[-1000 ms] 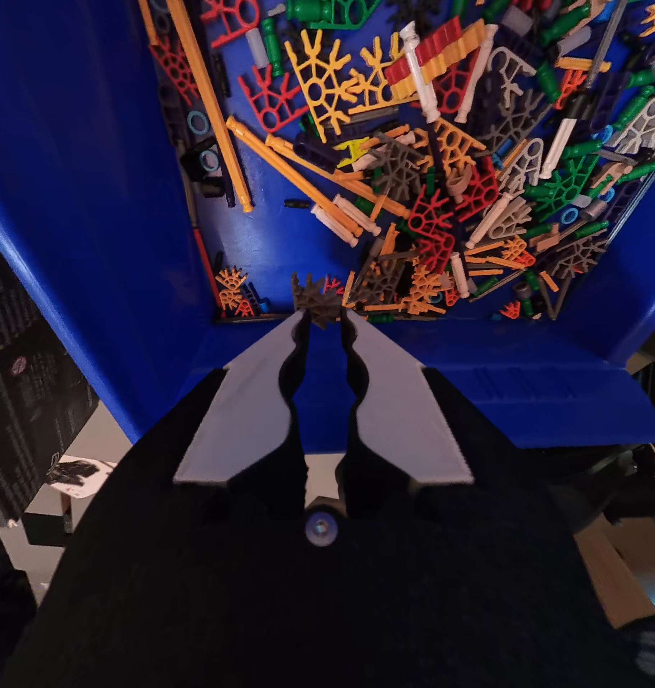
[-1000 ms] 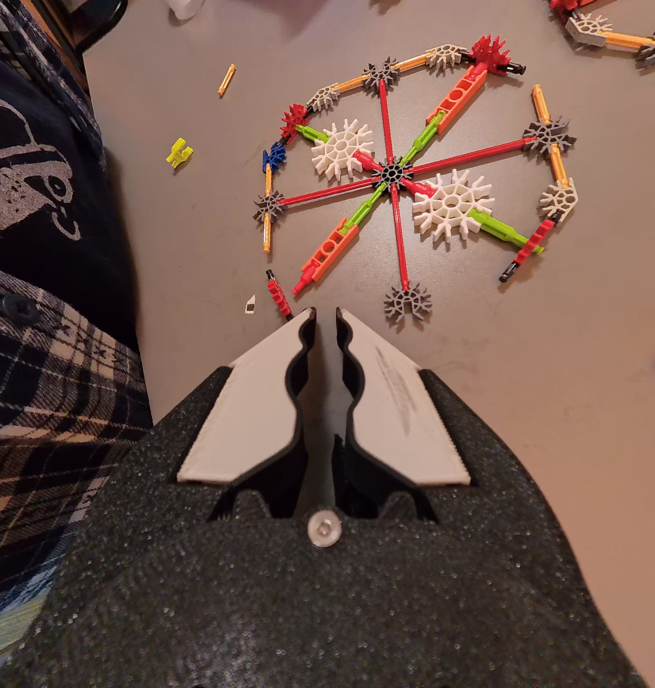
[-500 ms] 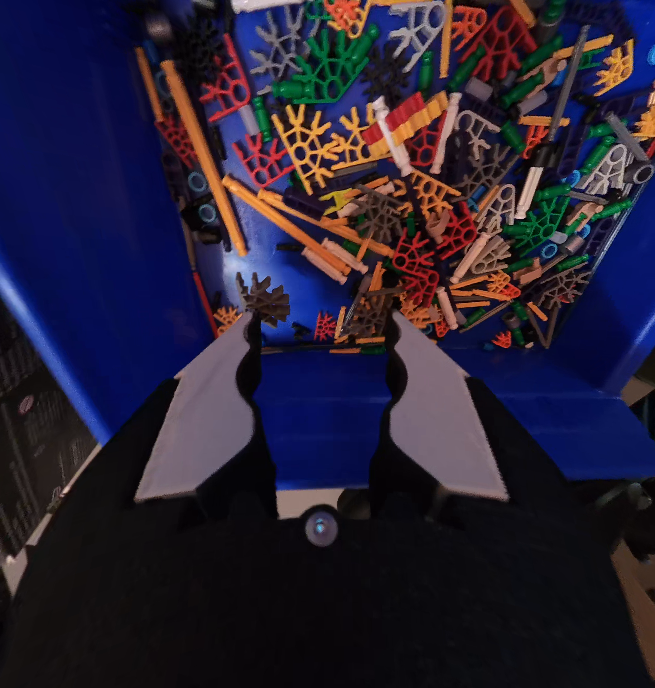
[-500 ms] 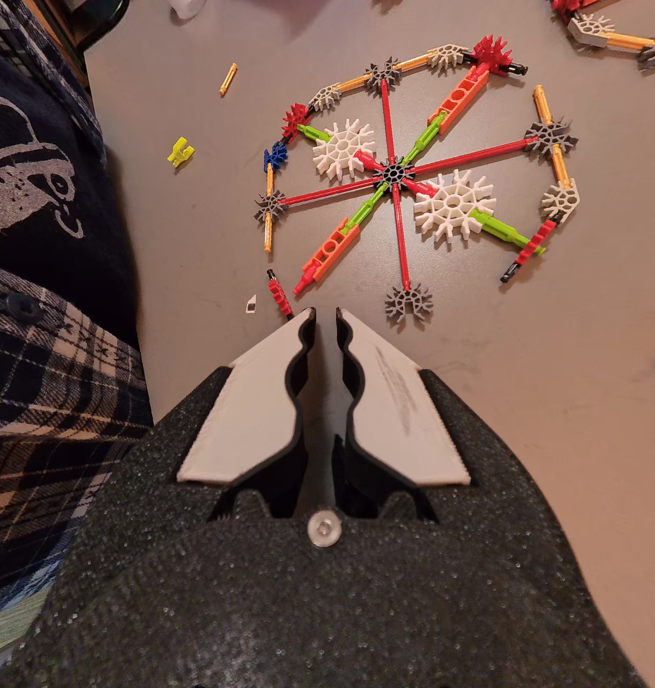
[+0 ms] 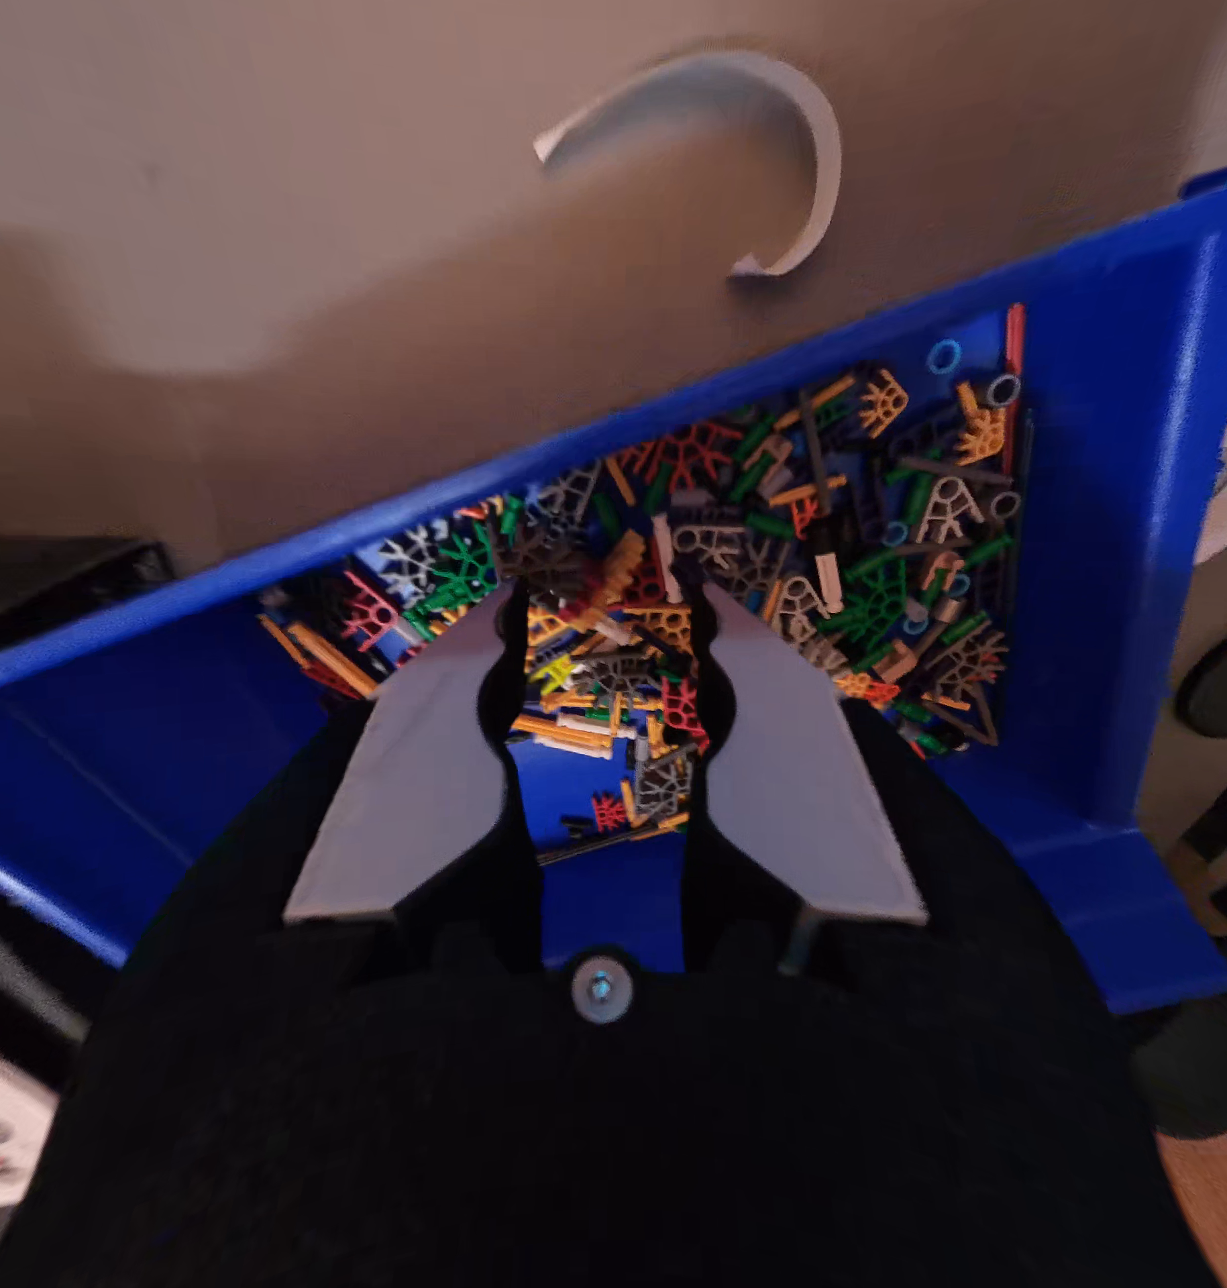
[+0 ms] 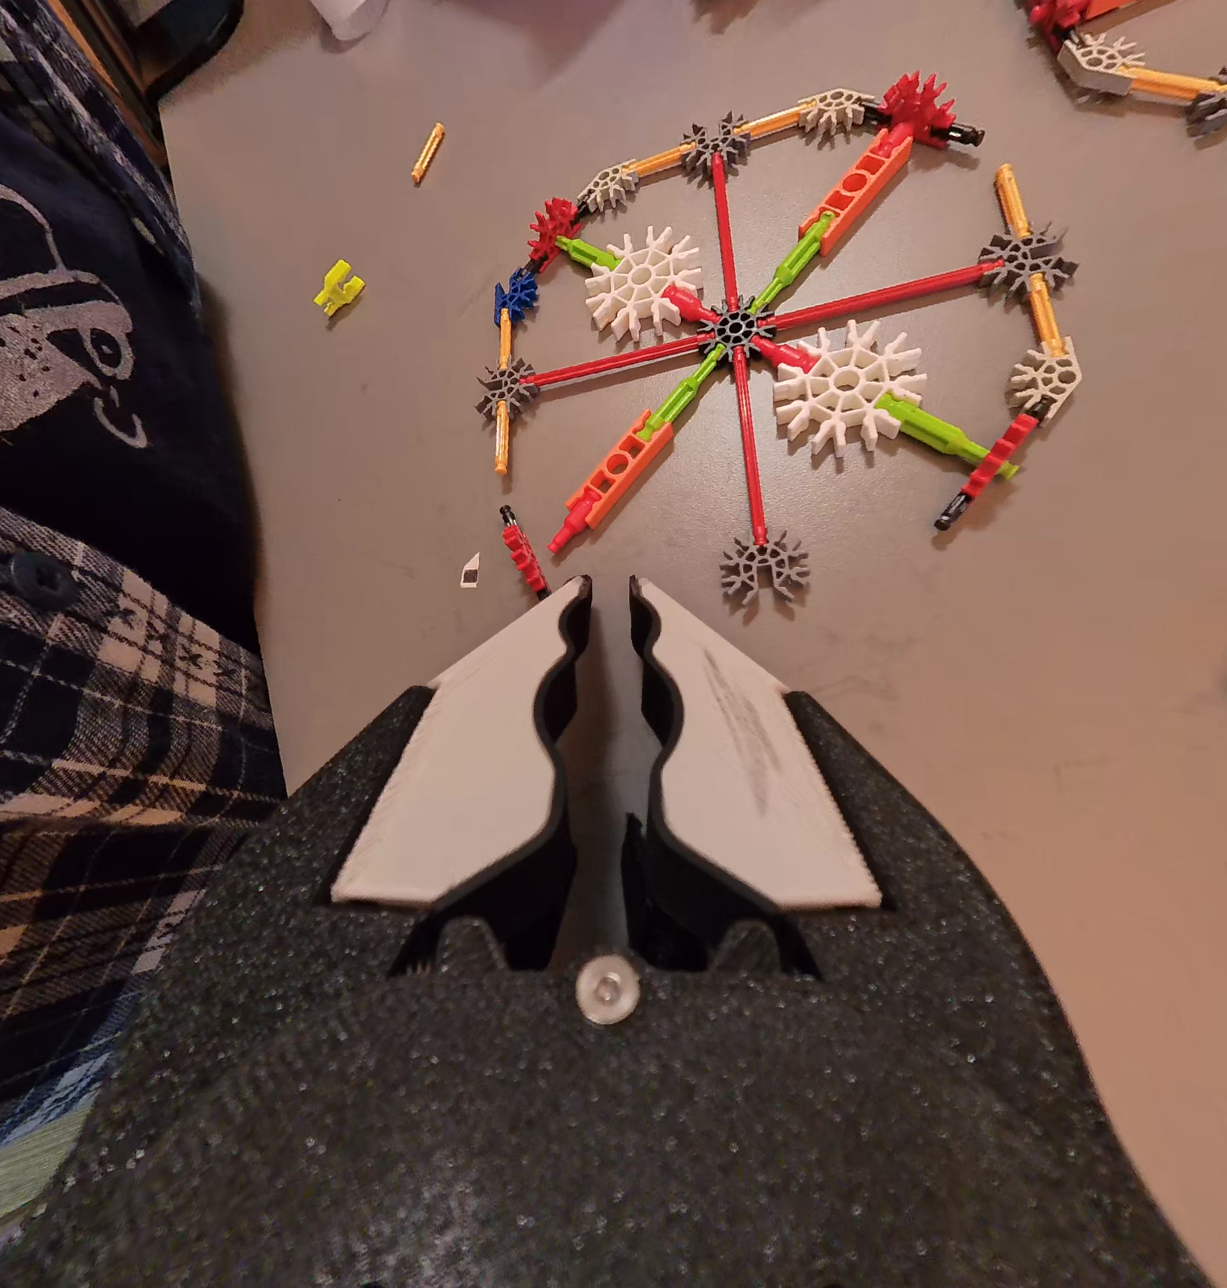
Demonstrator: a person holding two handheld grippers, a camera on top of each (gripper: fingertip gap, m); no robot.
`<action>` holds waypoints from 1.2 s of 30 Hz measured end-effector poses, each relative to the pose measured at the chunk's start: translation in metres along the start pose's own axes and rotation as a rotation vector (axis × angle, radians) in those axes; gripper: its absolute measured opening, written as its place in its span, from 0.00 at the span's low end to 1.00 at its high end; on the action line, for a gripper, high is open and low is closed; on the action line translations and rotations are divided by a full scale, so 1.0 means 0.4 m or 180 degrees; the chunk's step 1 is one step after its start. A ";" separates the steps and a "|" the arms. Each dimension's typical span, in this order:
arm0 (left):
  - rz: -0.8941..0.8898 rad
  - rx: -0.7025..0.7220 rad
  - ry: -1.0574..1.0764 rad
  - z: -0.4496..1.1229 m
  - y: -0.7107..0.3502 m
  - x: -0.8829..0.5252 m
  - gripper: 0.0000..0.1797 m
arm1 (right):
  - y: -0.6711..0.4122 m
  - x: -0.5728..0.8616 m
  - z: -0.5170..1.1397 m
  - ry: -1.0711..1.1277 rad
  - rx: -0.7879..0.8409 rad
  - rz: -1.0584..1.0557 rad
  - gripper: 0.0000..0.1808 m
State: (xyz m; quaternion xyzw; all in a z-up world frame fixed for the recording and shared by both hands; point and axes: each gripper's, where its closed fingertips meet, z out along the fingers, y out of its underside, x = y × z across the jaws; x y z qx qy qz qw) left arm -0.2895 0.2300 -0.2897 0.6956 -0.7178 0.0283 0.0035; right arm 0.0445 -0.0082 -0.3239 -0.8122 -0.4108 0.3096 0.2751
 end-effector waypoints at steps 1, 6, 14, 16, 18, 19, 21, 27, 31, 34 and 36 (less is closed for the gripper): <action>0.0043 -0.0013 -0.0058 -0.003 -0.007 -0.008 0.25 | -0.001 0.000 0.000 0.0004 0.0007 -0.0003 0.05; 0.0111 0.0022 -0.0238 -0.036 -0.030 -0.034 0.26 | -0.003 0.001 -0.001 0.0010 0.0031 -0.0005 0.05; -0.0089 0.0359 -0.0426 -0.098 -0.033 -0.065 0.29 | -0.005 0.000 -0.002 -0.0024 0.0051 0.0003 0.05; -0.0147 0.0483 -0.0385 -0.104 -0.029 -0.052 0.29 | -0.012 0.002 -0.007 -0.0021 0.0120 0.0021 0.05; -0.0230 0.0640 -0.0304 -0.106 -0.027 -0.032 0.27 | -0.025 0.005 -0.021 0.0019 0.0265 0.0022 0.06; -0.0231 0.0726 -0.0309 -0.109 -0.026 -0.025 0.23 | -0.031 0.005 -0.030 0.0050 0.0331 -0.0014 0.06; -0.0298 0.0901 -0.0274 -0.116 -0.021 -0.005 0.20 | -0.048 0.000 -0.055 0.0124 0.0393 -0.0045 0.06; -0.0369 0.1294 0.0107 -0.156 -0.029 0.101 0.25 | -0.316 -0.085 -0.067 0.0094 0.0548 -0.0590 0.08; -0.0159 0.1508 0.0281 -0.194 -0.079 0.186 0.26 | -0.576 -0.111 0.036 0.0304 0.0843 -0.1008 0.12; 0.0042 0.1583 0.0346 -0.214 -0.112 0.251 0.28 | -0.703 -0.124 0.145 0.0394 0.0843 -0.1308 0.22; 0.0176 0.1555 0.0389 -0.215 -0.121 0.294 0.29 | -0.759 -0.124 0.210 0.0438 0.0869 -0.1402 0.25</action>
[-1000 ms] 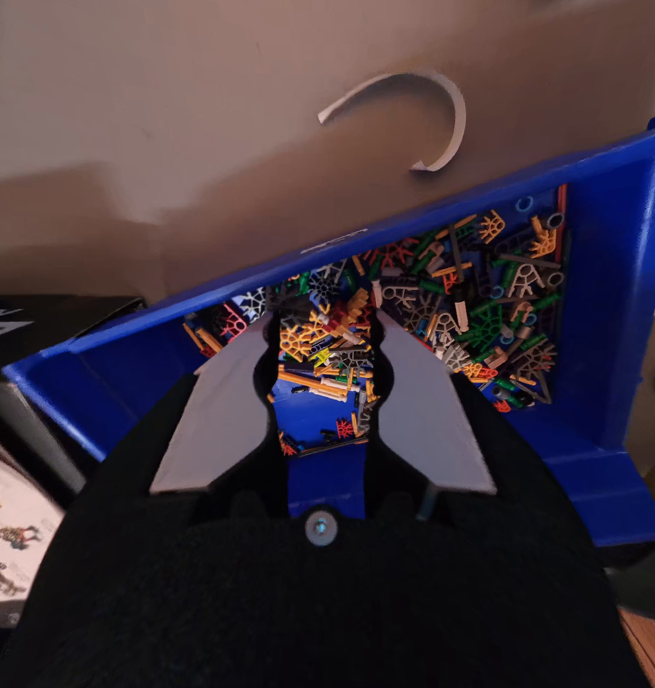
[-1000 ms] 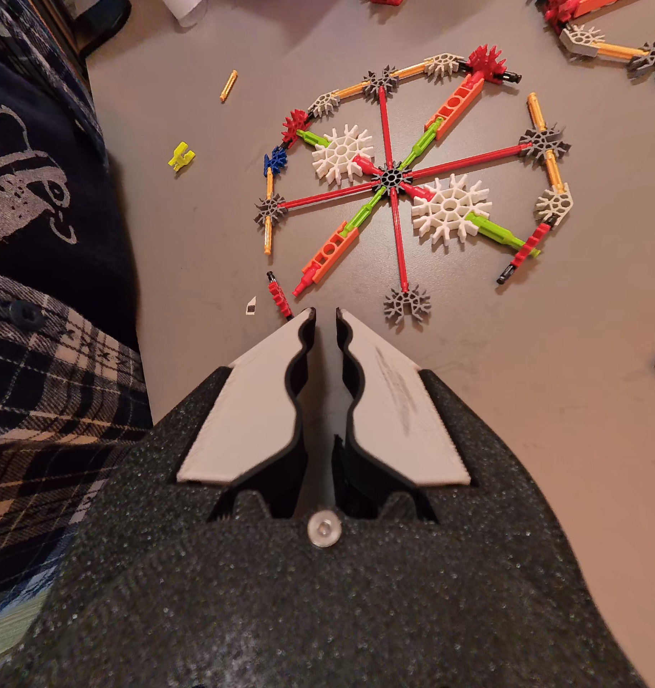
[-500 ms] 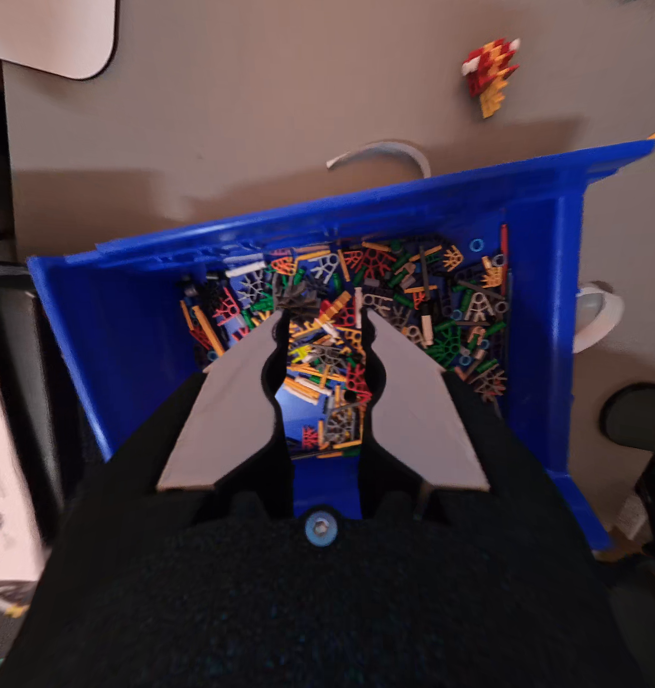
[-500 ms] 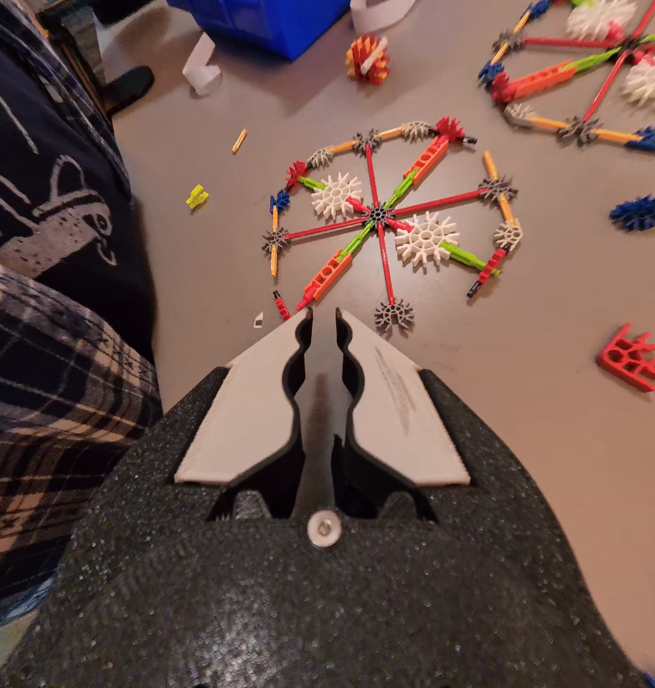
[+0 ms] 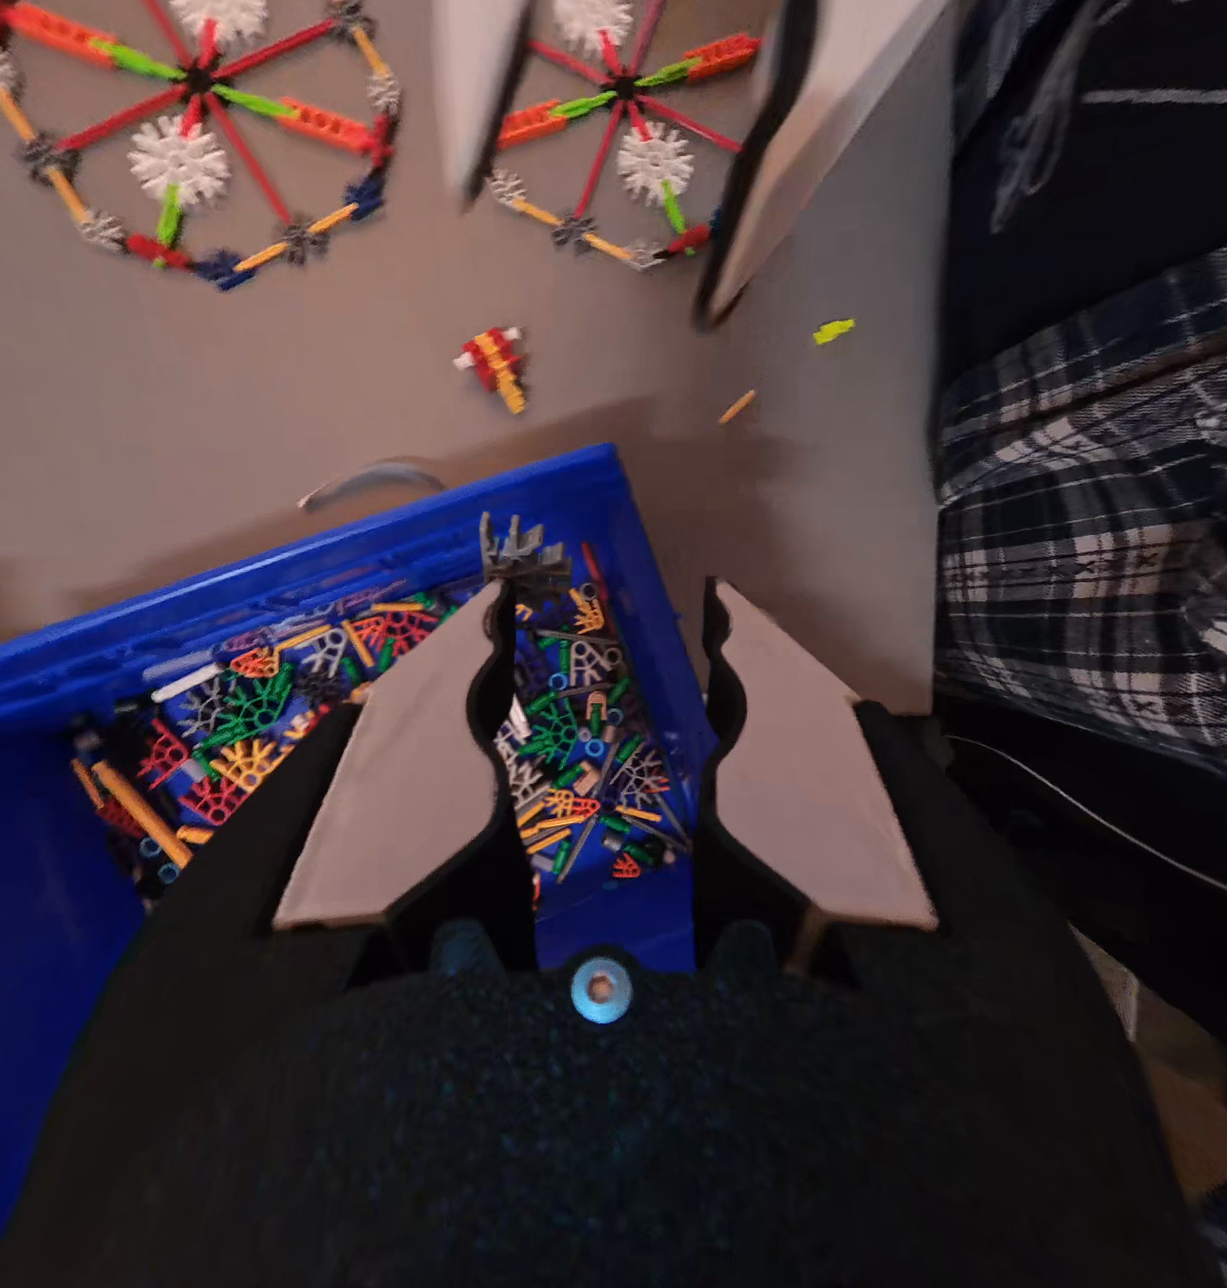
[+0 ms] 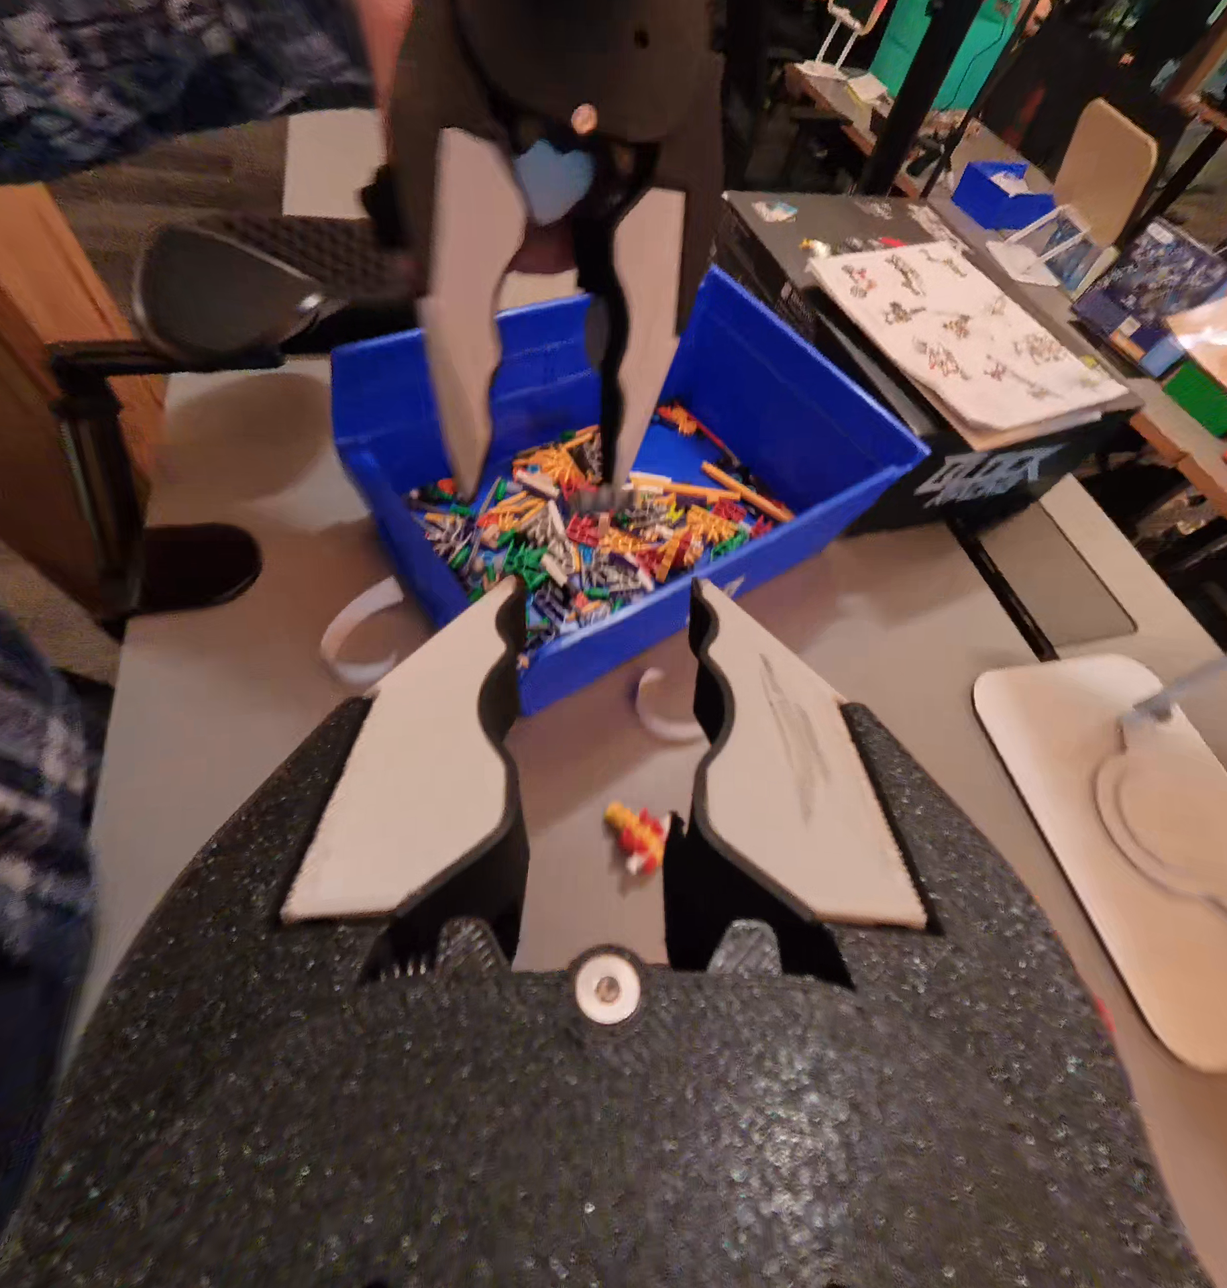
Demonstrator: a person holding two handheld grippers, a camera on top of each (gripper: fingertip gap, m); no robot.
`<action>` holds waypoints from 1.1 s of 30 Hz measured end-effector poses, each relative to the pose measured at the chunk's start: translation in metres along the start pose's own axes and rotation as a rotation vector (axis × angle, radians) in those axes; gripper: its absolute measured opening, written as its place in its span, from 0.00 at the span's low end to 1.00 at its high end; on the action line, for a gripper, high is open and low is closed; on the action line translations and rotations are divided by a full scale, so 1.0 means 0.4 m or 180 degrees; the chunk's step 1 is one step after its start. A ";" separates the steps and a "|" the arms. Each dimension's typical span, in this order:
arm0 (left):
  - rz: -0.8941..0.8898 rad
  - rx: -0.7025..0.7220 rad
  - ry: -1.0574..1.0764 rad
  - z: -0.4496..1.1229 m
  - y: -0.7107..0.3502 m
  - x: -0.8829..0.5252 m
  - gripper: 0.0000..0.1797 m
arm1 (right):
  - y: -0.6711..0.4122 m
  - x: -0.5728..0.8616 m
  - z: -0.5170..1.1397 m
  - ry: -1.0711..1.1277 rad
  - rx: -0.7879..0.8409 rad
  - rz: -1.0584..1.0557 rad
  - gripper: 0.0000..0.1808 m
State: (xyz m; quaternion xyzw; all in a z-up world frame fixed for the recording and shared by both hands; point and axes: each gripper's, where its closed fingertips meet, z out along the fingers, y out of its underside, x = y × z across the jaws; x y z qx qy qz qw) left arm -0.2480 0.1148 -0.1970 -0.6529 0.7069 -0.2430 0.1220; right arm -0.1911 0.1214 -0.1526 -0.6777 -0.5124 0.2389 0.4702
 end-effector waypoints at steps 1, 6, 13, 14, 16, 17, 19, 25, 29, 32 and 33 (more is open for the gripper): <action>0.0057 0.0000 0.0014 0.003 -0.004 0.016 0.29 | -0.010 -0.004 0.033 -0.0051 0.0011 0.0009 0.26; 0.0197 0.0122 0.0005 -0.006 -0.008 0.058 0.29 | -0.010 -0.036 0.127 -0.0276 -0.0111 -0.0032 0.25; 0.0265 0.0213 0.0030 -0.019 0.018 0.064 0.29 | -0.005 -0.090 0.181 -0.0563 -0.0176 -0.0226 0.14; 0.0283 0.0191 0.0027 -0.016 0.024 0.063 0.29 | -0.002 -0.091 0.188 -0.0569 -0.0213 -0.0222 0.13; 0.0294 0.0208 0.0048 -0.015 0.033 0.062 0.31 | 0.000 -0.089 0.196 -0.0542 -0.0235 -0.0211 0.13; 0.0305 0.0228 0.0064 -0.018 0.039 0.061 0.31 | 0.002 -0.092 0.199 -0.0556 -0.0246 -0.0189 0.13; 0.0254 0.0322 0.0061 -0.036 0.049 0.051 0.34 | 0.006 -0.088 0.201 -0.0516 -0.0268 -0.0138 0.12; -0.0048 0.0350 -0.0312 -0.106 0.147 -0.046 0.33 | 0.031 -0.062 0.218 -0.0383 -0.0553 -0.0226 0.13; -0.0226 0.0016 -0.0641 -0.118 0.242 -0.123 0.33 | 0.047 -0.015 0.261 -0.0156 -0.0764 -0.0252 0.16; -0.0301 -0.0227 -0.0788 -0.119 0.300 -0.161 0.32 | 0.069 0.010 0.283 0.0000 -0.0928 -0.0318 0.27; -0.0320 -0.0304 -0.0813 -0.116 0.315 -0.170 0.32 | 0.071 0.009 0.287 -0.0009 -0.0926 -0.0310 0.27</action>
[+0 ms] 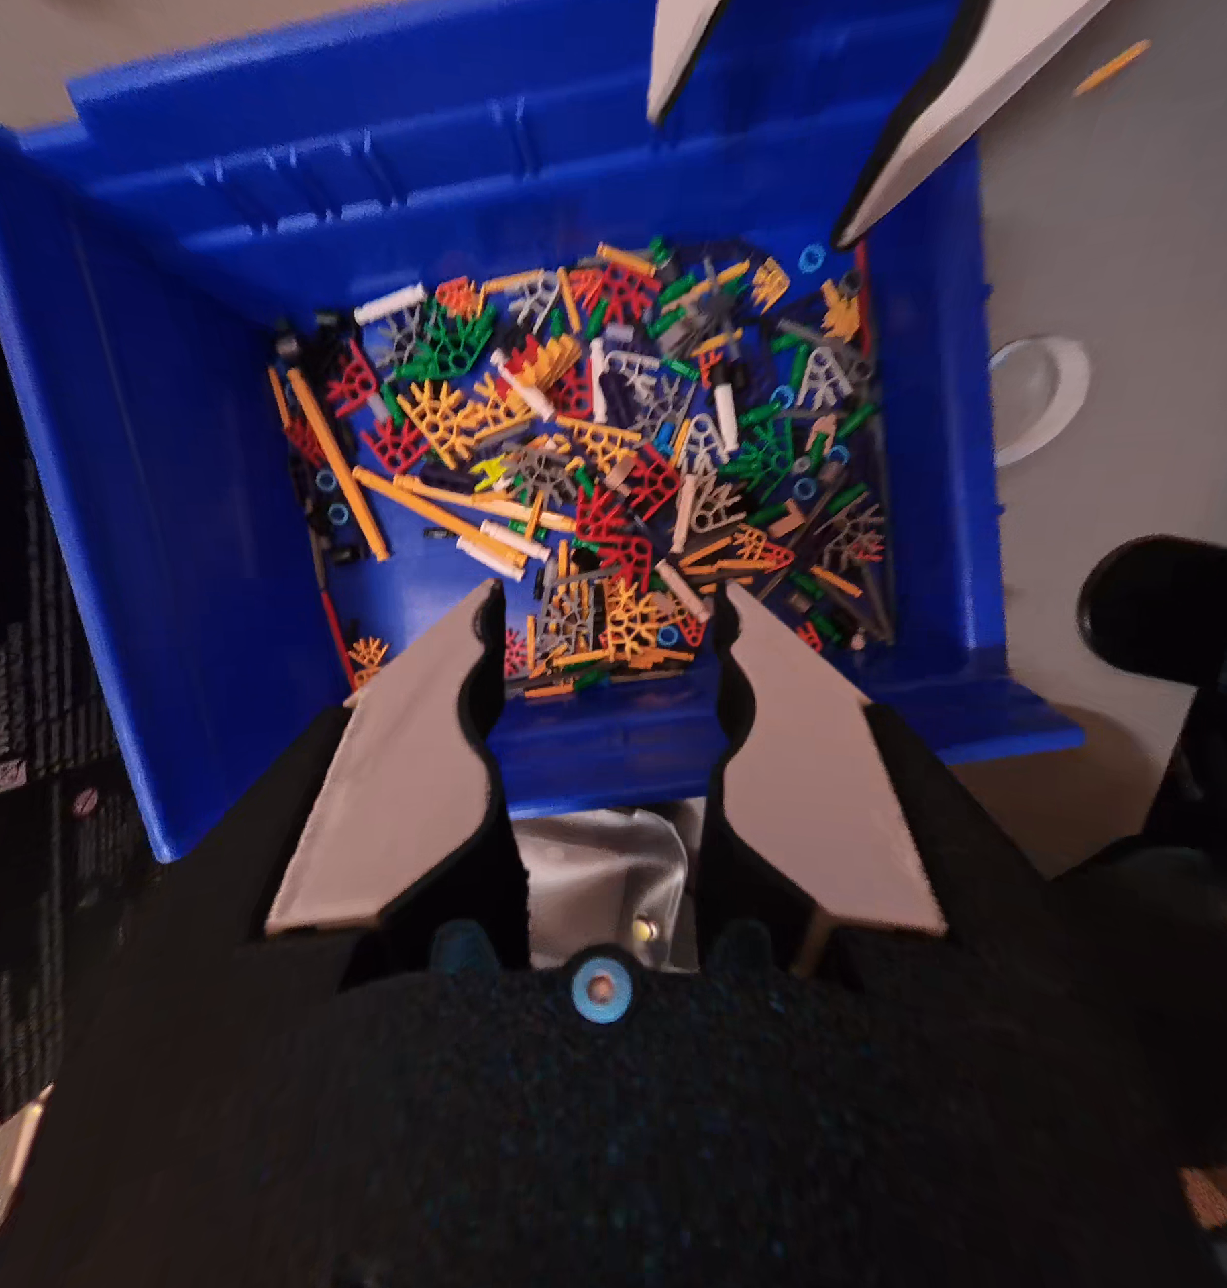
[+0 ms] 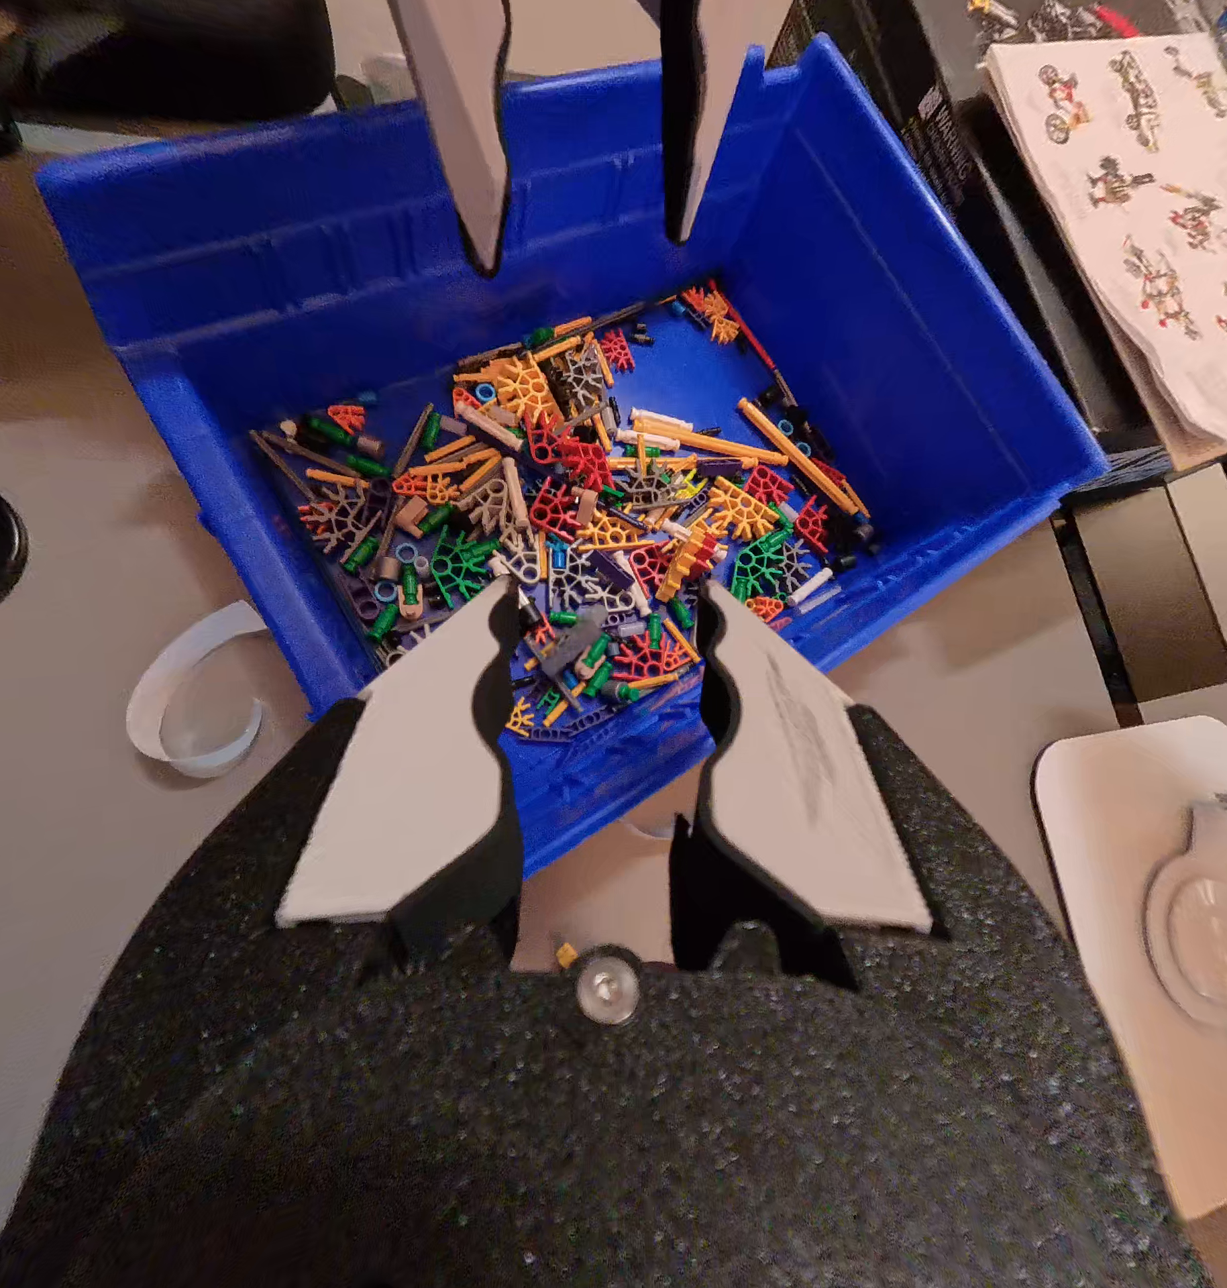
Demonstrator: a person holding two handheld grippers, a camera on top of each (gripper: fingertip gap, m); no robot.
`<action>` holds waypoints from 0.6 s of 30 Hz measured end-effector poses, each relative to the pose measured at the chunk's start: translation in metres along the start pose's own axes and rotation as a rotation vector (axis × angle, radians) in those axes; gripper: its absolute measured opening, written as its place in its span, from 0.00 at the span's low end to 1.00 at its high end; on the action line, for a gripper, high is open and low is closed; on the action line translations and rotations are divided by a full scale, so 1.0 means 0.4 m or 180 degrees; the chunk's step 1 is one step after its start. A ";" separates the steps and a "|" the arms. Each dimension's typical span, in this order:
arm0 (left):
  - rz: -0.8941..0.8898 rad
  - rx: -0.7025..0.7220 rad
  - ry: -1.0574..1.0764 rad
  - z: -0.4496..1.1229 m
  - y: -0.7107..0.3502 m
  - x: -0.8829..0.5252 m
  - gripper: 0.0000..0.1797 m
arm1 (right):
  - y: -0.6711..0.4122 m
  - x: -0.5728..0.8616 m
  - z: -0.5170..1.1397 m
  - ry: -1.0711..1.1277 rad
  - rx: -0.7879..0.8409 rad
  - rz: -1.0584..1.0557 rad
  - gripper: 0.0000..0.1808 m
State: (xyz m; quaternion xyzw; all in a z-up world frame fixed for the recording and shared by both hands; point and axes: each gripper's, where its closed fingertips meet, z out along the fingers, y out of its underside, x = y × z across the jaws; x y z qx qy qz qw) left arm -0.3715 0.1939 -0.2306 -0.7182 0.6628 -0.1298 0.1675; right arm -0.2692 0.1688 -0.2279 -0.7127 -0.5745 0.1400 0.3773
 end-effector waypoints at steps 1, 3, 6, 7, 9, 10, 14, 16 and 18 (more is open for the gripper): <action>0.0004 -0.0080 -0.0006 0.008 0.012 -0.006 0.31 | -0.001 -0.001 0.003 -0.0009 0.0003 0.0019 0.27; 0.0070 -0.0252 -0.0001 0.029 0.034 -0.013 0.29 | 0.000 -0.005 0.005 -0.0006 -0.0011 -0.0022 0.27; 0.0157 -0.0538 0.0083 0.065 0.061 -0.019 0.27 | -0.001 -0.017 0.001 -0.0040 0.0016 -0.0071 0.25; 0.0150 -0.0637 0.0209 0.073 0.065 -0.012 0.29 | -0.002 -0.022 -0.002 -0.0059 0.0040 -0.0050 0.25; 0.0177 -0.0837 0.0207 0.083 0.070 -0.026 0.30 | -0.005 -0.033 -0.008 -0.0110 0.0101 0.0014 0.24; 0.0162 -0.1000 0.0204 0.087 0.078 -0.034 0.29 | -0.002 -0.034 -0.009 -0.0105 0.0092 0.0025 0.23; 0.0262 -0.1423 0.0367 0.108 0.089 -0.038 0.27 | 0.002 -0.046 -0.016 -0.0140 0.0118 0.0037 0.22; 0.0342 -0.1689 0.0440 0.126 0.105 -0.037 0.26 | 0.004 -0.051 -0.017 -0.0141 0.0123 0.0038 0.22; 0.0438 -0.1872 0.0525 0.148 0.114 -0.029 0.27 | 0.011 -0.057 -0.015 -0.0149 0.0116 0.0046 0.22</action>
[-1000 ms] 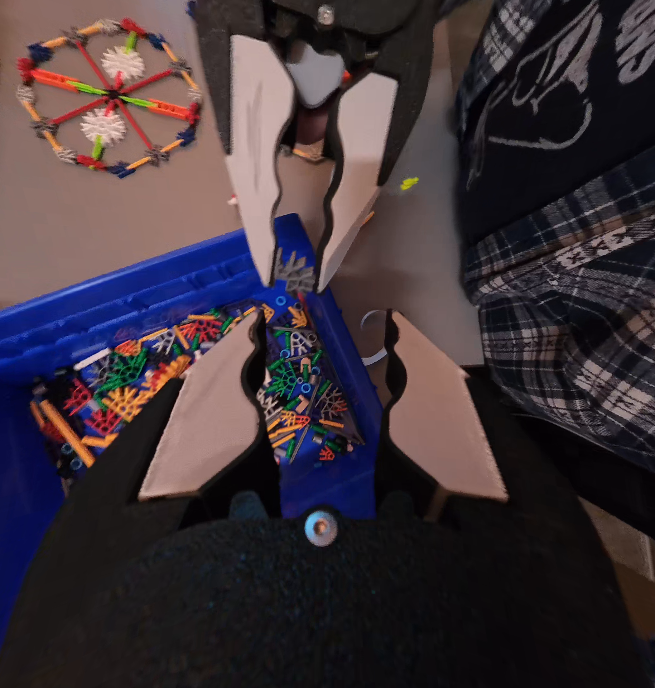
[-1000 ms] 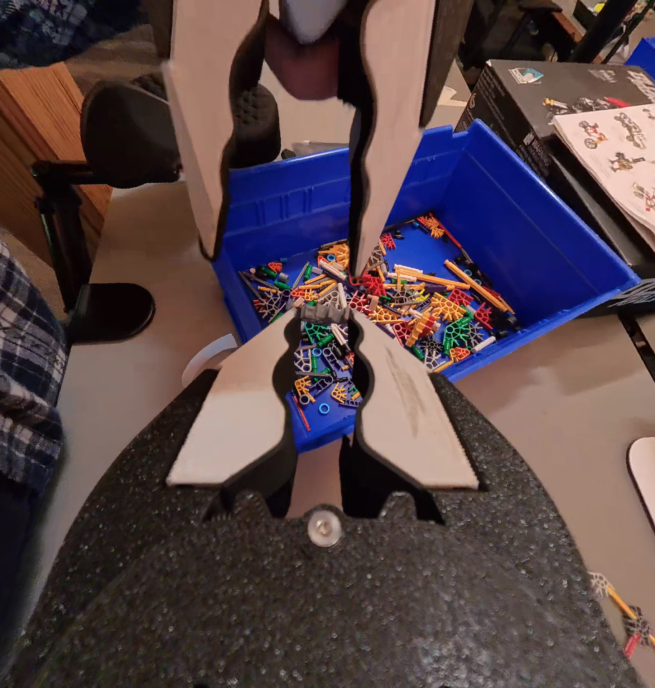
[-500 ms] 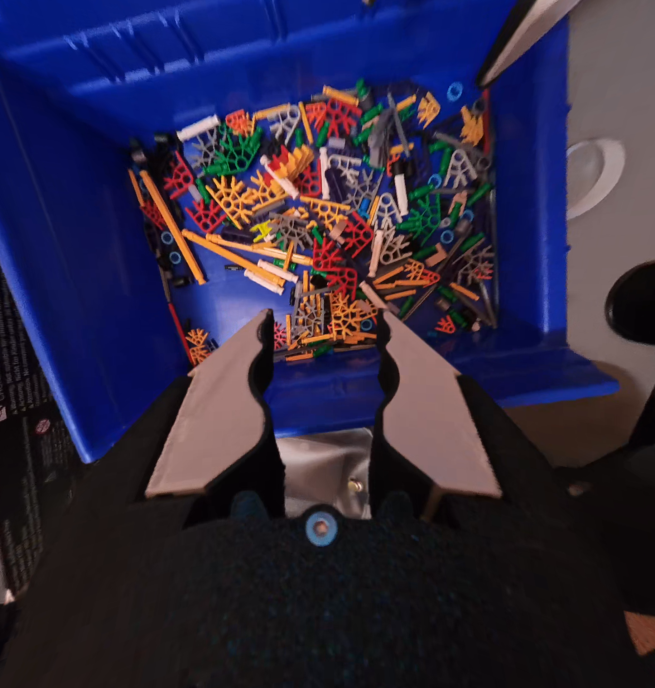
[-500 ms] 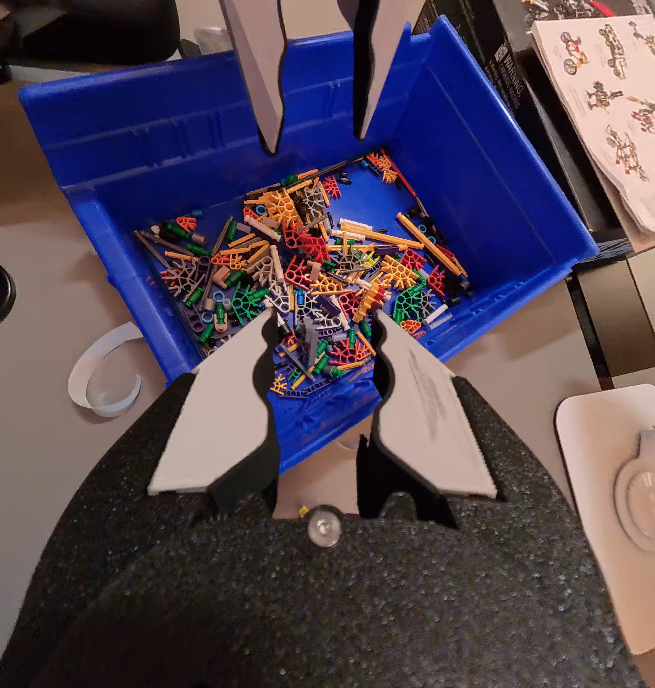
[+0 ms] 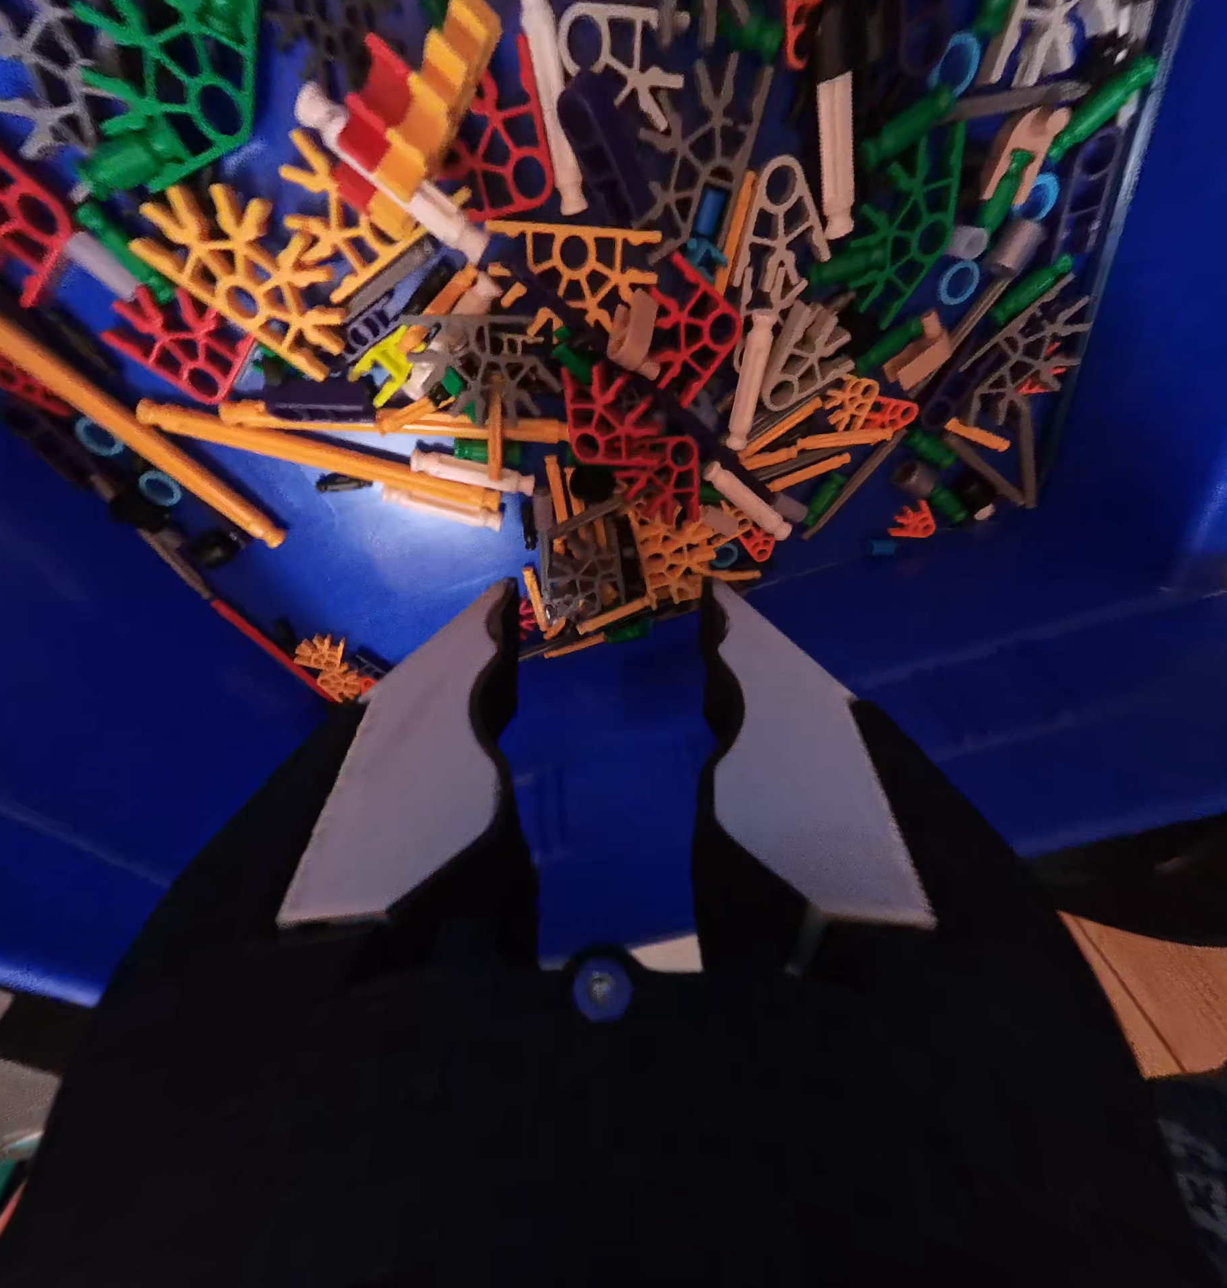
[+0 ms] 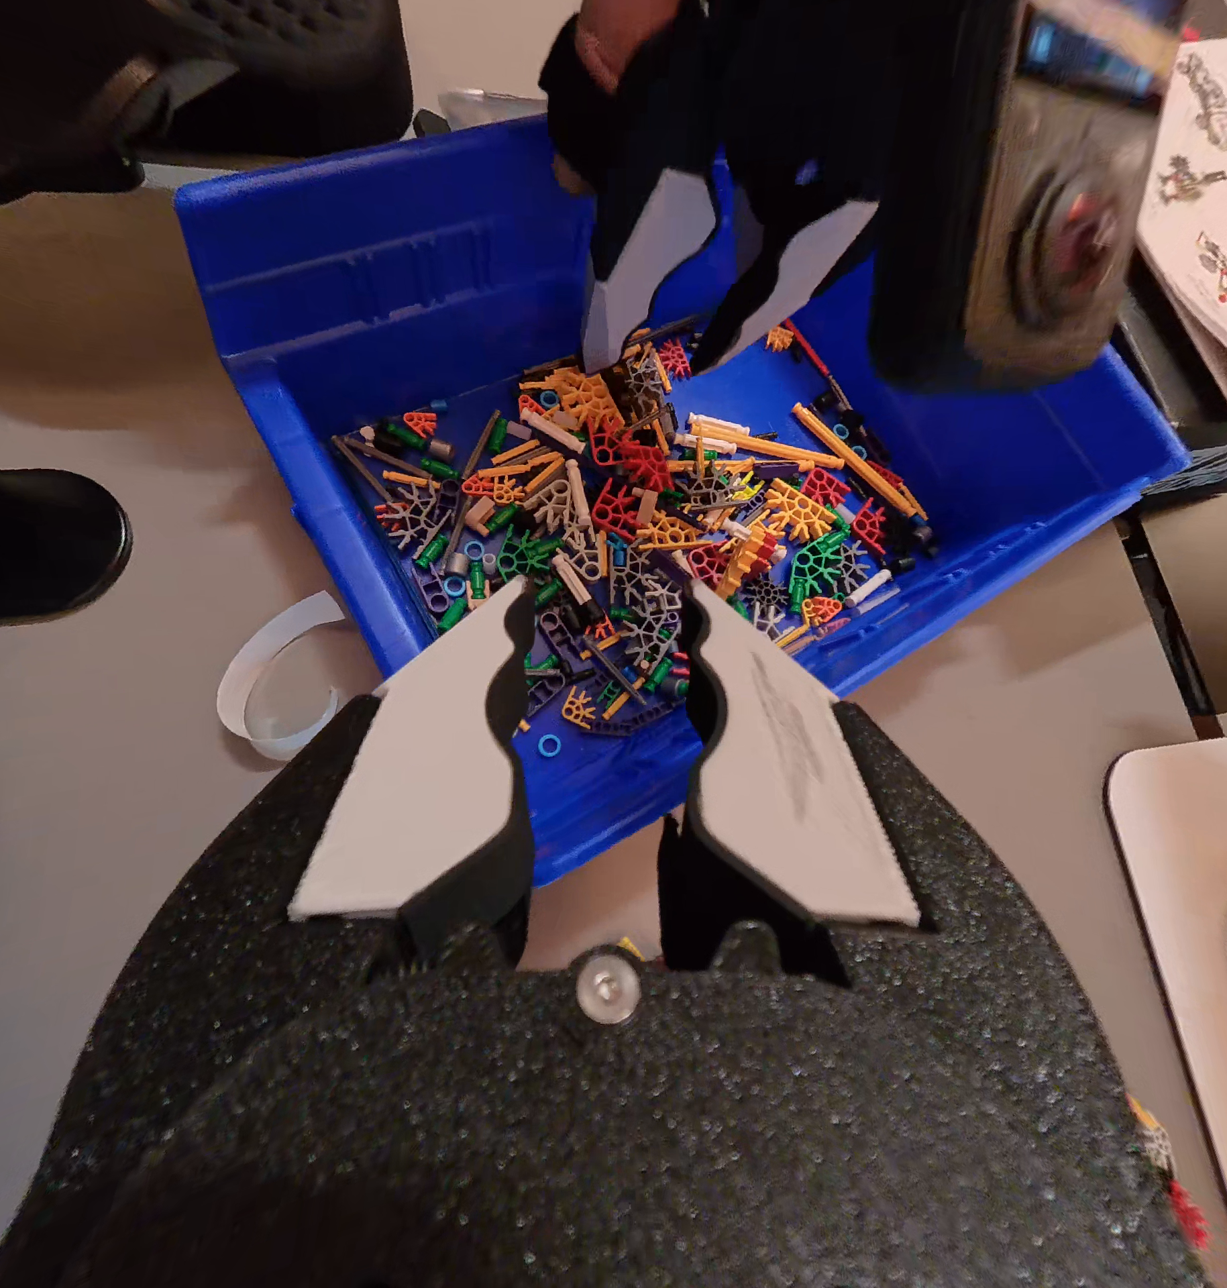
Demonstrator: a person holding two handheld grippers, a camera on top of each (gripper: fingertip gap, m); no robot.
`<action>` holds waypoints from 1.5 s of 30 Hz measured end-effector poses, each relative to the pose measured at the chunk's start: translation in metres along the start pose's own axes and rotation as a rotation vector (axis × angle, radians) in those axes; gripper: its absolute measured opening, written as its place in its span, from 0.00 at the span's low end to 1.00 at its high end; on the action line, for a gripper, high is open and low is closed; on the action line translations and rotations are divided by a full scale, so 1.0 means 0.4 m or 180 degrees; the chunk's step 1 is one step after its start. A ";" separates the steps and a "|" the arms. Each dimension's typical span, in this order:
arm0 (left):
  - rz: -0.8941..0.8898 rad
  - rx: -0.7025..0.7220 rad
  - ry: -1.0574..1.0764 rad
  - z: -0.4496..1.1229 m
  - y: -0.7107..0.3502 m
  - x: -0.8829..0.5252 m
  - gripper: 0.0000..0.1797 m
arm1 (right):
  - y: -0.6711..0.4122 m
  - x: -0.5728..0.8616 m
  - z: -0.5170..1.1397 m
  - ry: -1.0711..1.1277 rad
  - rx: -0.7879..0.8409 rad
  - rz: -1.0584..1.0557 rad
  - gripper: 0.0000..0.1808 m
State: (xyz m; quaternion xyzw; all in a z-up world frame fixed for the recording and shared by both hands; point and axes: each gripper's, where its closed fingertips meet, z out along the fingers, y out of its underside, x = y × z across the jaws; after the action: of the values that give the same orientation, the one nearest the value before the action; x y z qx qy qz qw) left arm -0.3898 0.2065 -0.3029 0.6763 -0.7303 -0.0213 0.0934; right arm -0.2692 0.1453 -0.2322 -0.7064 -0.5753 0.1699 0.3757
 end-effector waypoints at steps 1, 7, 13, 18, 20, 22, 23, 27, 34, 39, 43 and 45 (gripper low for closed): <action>0.0066 -0.0116 -0.0034 0.011 0.000 -0.003 0.29 | 0.003 -0.003 0.000 0.0006 0.0001 -0.0003 0.22; 0.0473 -0.0439 -0.0216 0.042 -0.003 0.004 0.26 | 0.020 -0.020 -0.010 0.0001 0.0049 0.0077 0.21; 0.0507 -0.0297 -0.0214 0.032 -0.027 -0.020 0.16 | 0.031 -0.020 -0.006 0.0015 0.0042 0.0108 0.21; 0.0305 0.0120 -0.0545 -0.003 -0.063 -0.118 0.02 | 0.037 -0.020 -0.006 0.0023 0.0030 0.0114 0.21; 0.0176 0.0322 -0.0664 -0.028 -0.070 -0.158 0.01 | 0.041 -0.020 -0.007 0.0019 0.0020 0.0131 0.21; 0.0072 0.0400 -0.0633 -0.044 -0.057 -0.176 0.01 | 0.046 -0.020 -0.007 0.0021 0.0014 0.0140 0.21; 0.0031 0.0413 -0.0657 -0.051 -0.048 -0.187 0.01 | 0.048 -0.020 -0.007 0.0022 0.0012 0.0144 0.21; -0.0094 0.0478 -0.0667 -0.074 -0.022 -0.204 0.02 | 0.050 -0.018 -0.007 0.0021 0.0020 0.0170 0.21; -0.0192 0.0530 -0.0651 -0.103 0.011 -0.209 0.03 | 0.049 -0.012 -0.004 0.0022 0.0026 0.0180 0.21; -0.0211 0.0532 -0.0568 -0.110 0.023 -0.202 0.04 | 0.049 -0.012 -0.003 0.0045 0.0015 0.0191 0.21; -0.0181 0.0493 -0.0504 -0.099 0.026 -0.192 0.05 | 0.049 -0.011 -0.003 0.0054 0.0022 0.0207 0.21; -0.0212 0.0493 -0.0537 -0.095 0.024 -0.200 0.06 | 0.049 -0.010 -0.002 0.0056 0.0021 0.0212 0.21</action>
State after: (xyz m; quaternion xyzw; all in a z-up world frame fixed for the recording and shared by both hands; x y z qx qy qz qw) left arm -0.3876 0.2901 -0.2728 0.7012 -0.7122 -0.0247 -0.0216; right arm -0.2561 0.1402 -0.2467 -0.7254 -0.5476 0.1779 0.3773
